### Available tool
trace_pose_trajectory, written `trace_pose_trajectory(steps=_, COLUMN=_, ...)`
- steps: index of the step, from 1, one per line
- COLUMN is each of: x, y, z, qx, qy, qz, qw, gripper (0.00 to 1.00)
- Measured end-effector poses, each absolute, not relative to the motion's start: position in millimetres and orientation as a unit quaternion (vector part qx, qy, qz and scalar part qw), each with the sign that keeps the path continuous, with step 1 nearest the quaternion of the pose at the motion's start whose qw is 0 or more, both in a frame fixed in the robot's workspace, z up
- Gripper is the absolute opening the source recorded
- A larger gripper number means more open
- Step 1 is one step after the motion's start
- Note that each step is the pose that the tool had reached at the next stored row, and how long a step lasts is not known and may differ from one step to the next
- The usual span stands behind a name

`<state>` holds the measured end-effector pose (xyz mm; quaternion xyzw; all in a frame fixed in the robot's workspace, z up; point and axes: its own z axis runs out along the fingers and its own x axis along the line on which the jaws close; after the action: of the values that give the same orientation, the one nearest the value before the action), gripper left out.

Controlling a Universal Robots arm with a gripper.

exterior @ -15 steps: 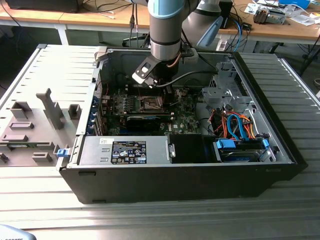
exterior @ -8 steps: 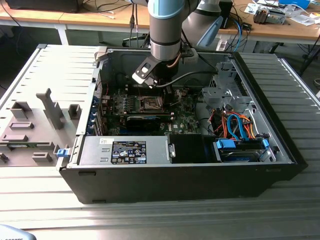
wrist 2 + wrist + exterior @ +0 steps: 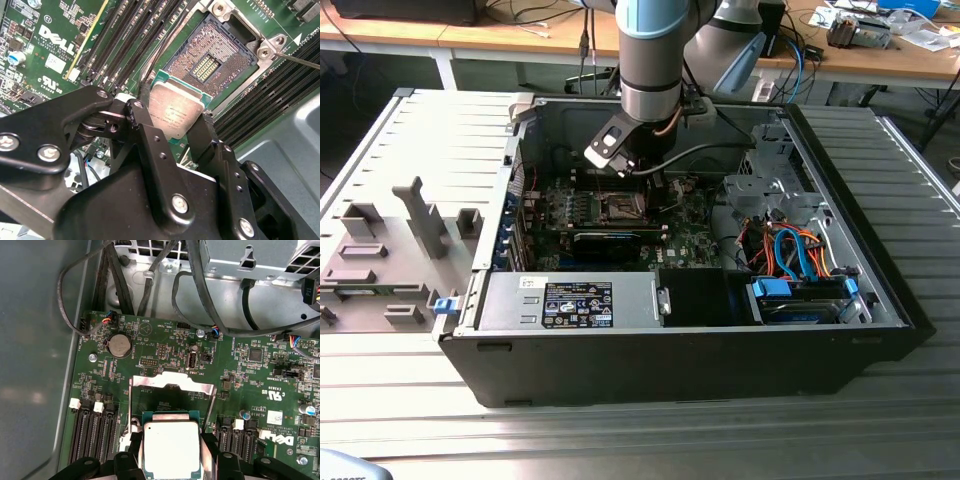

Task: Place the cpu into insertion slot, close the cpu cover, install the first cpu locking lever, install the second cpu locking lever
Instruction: 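Place the cpu into insertion slot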

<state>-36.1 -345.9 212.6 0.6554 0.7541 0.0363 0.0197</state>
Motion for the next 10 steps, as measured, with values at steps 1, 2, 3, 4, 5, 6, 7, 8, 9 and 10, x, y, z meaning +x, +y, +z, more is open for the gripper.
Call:
trace_pose_trajectory(steps=1, x=-36.1, y=-345.9, z=212.5, qx=0.655, qy=0.754, qz=0.036, qw=0.02, gripper=0.54)
trace_pose_trajectory(steps=2, x=-36.1, y=-345.9, z=212.5, qx=0.655, qy=0.754, qz=0.036, qw=0.02, gripper=0.54)
trace_pose_trajectory(steps=3, x=-36.1, y=-345.9, z=212.5, qx=0.655, qy=0.754, qz=0.036, qw=0.02, gripper=0.54)
trace_pose_trajectory(steps=4, x=-36.1, y=-345.9, z=212.5, qx=0.655, qy=0.754, qz=0.036, qw=0.02, gripper=0.54)
trace_pose_trajectory(steps=5, x=-36.1, y=-345.9, z=212.4, qx=0.655, qy=0.754, qz=0.036, qw=0.02, gripper=0.54)
trace_pose_trajectory(steps=6, x=-36.1, y=-345.9, z=212.4, qx=0.655, qy=0.754, qz=0.036, qw=0.02, gripper=0.54)
trace_pose_trajectory(steps=7, x=-36.1, y=-345.9, z=212.4, qx=0.655, qy=0.754, qz=0.036, qw=0.02, gripper=0.54)
trace_pose_trajectory(steps=8, x=-36.1, y=-345.9, z=212.4, qx=0.655, qy=0.754, qz=0.036, qw=0.02, gripper=0.54)
trace_pose_trajectory(steps=9, x=-36.1, y=-345.9, z=212.4, qx=0.655, qy=0.754, qz=0.036, qw=0.02, gripper=0.54)
trace_pose_trajectory(steps=10, x=-36.1, y=-345.9, z=212.4, qx=0.655, qy=0.754, qz=0.036, qw=0.02, gripper=0.54)
